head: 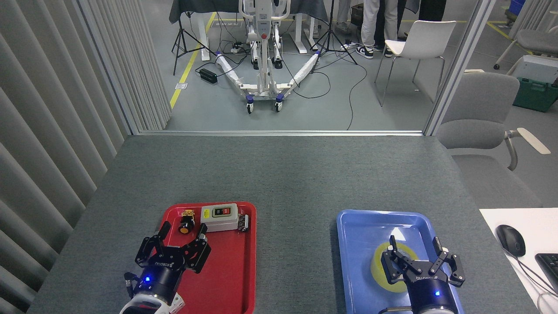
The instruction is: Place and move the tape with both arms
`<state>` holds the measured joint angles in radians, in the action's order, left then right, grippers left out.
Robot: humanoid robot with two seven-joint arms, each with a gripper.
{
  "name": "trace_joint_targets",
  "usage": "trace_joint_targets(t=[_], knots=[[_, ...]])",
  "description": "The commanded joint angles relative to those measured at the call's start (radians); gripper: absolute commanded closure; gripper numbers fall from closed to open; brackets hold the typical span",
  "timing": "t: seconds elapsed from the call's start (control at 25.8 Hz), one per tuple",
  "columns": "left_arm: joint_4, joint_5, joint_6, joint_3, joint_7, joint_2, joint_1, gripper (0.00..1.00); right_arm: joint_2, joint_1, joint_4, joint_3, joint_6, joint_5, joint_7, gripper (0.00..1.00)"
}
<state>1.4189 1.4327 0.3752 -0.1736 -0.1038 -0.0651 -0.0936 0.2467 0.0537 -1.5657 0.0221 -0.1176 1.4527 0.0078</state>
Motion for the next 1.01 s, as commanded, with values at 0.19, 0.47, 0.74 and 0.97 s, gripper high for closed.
trace_joint_targets(t=[0.19, 0.47, 0.74, 0.97], knots=[[-0.003, -0.002, -0.001, 0.002, -0.001, -0.002, -0.005, 0.01, -0.015, 0.018, 0.0, -0.007, 0.016, -0.057, -0.038, 0.01], [-0.001, -0.002, -0.001, 0.002, -0.001, -0.007, -0.005, 0.01, -0.017, 0.023, -0.004, -0.011, 0.07, -0.094, -0.04, 0.01], [-0.001, -0.003, -0.002, 0.011, -0.001, -0.007, -0.006, 0.01, -0.038, 0.034, -0.04, -0.01, 0.069, -0.147, -0.028, 0.0], [-0.001, -0.003, -0.002, 0.013, -0.001, -0.005, -0.005, 0.01, -0.053, 0.038, -0.043, -0.005, 0.052, -0.225, -0.026, 0.0]])
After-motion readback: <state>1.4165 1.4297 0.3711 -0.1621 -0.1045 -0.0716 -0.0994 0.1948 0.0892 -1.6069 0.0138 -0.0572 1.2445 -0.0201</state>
